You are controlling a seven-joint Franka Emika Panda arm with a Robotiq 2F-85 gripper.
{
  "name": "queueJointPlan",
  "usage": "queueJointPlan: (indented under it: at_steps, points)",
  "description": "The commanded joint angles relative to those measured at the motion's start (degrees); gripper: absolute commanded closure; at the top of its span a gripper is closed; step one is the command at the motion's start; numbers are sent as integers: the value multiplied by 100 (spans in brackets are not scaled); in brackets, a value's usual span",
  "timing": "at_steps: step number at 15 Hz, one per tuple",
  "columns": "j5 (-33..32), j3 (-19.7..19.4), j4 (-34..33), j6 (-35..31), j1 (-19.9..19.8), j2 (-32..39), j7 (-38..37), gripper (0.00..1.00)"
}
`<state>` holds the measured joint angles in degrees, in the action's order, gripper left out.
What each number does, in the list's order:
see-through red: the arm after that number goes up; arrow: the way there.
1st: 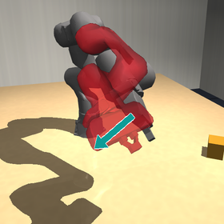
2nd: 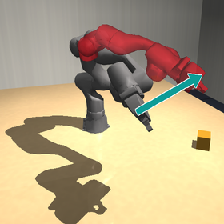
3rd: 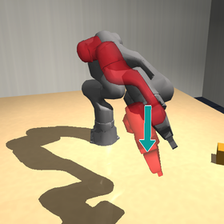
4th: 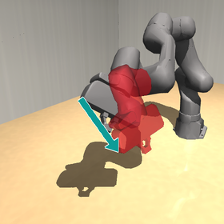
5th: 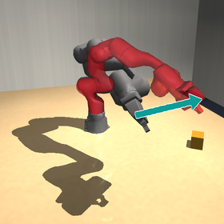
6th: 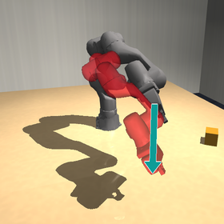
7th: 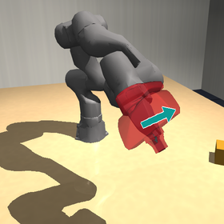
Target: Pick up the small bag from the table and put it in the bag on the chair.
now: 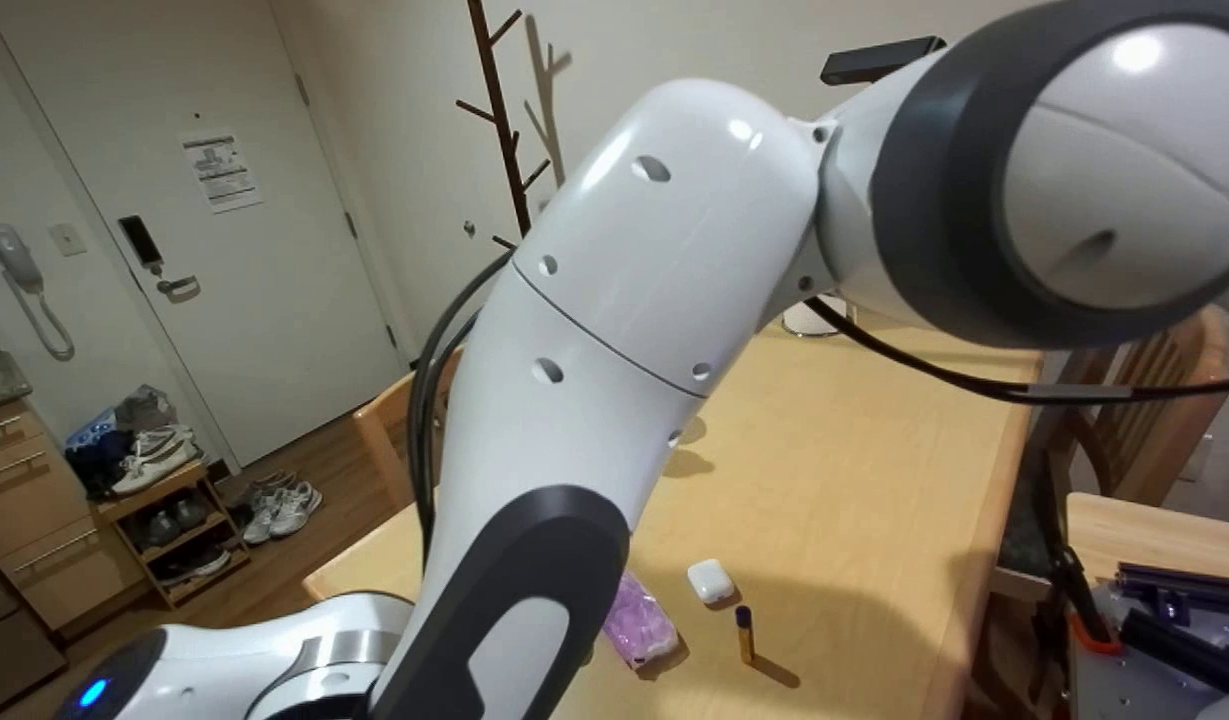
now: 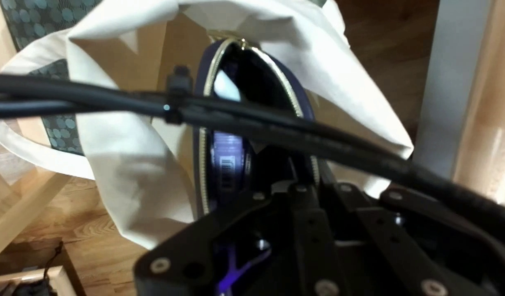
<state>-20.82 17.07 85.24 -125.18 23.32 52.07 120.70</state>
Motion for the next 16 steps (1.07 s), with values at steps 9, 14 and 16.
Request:
queueJointPlan:
  at_steps: [9, 14, 16]
  points:
    - [257, 143, 54, 299, -458, -19, 1169, 67]
    - [254, 132, 61, 321, -462, -62, 1247, 36]
    - [261, 131, 49, 323, -464, -66, 1261, 23]
